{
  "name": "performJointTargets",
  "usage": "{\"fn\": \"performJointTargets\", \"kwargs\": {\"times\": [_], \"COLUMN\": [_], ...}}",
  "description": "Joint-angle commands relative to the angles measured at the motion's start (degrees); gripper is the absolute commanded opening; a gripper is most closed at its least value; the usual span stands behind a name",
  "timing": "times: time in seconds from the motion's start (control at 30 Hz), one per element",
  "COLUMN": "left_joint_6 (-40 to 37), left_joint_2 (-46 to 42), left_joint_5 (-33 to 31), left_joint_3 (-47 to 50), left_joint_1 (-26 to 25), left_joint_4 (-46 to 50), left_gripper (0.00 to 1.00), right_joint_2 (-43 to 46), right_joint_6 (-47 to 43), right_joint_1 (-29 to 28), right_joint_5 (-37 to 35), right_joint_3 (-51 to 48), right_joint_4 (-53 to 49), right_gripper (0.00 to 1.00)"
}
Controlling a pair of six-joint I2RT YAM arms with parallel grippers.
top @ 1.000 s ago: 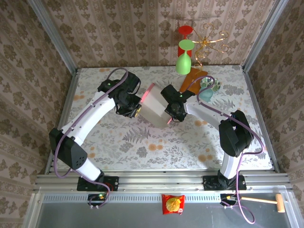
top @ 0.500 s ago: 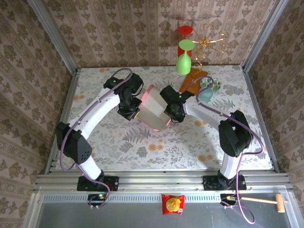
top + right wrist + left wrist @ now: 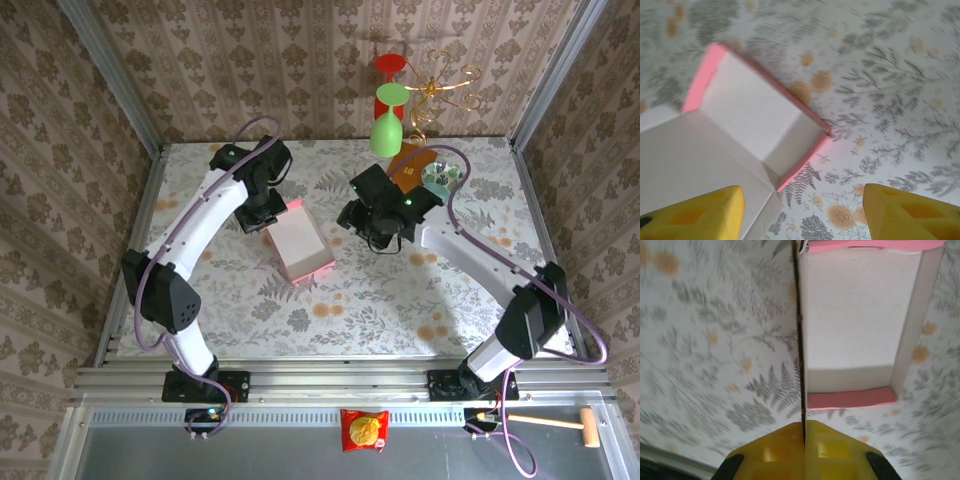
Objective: Fold the paper box
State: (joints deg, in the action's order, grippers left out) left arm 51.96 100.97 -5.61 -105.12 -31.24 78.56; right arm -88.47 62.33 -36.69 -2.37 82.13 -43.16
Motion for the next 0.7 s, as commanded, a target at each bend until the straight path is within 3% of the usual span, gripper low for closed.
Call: {"fn": "performJointTargets", "kwargs": {"times": [0.0,0.13,0.33,0.53,0.67], "left_joint_6": [-23.7,-40.6,-60.2,-70.3,-74.0], "left_joint_2": [2.5,5.1,8.1,8.6,6.8], "left_joint_5": [2.4,7.9,8.3,11.1,8.0], "left_joint_3": [-4.0,-9.2,-14.7,-13.8,-11.6], "left_joint_1": [1.1,1.5,0.3,-0.3,-3.1], "left_joint_4": [1.0,0.9,0.5,-1.2,-3.6], "left_gripper": [0.0,0.0,0.0,0.0,0.0], "right_joint_2": [3.6,4.1,6.9,3.8,-0.8], "right_joint_6": [-12.2,-25.3,-43.1,-58.6,-66.6], "right_joint_1": [0.5,2.2,7.0,11.6,12.0], "right_joint_5": [1.4,5.7,13.4,21.2,24.8], "right_joint_3": [-4.3,-9.1,-21.5,-28.1,-23.5], "right_joint_4": [9.9,22.2,45.3,61.3,58.0], "right_gripper": [0.64,0.62,0.58,0.58,0.61]}}
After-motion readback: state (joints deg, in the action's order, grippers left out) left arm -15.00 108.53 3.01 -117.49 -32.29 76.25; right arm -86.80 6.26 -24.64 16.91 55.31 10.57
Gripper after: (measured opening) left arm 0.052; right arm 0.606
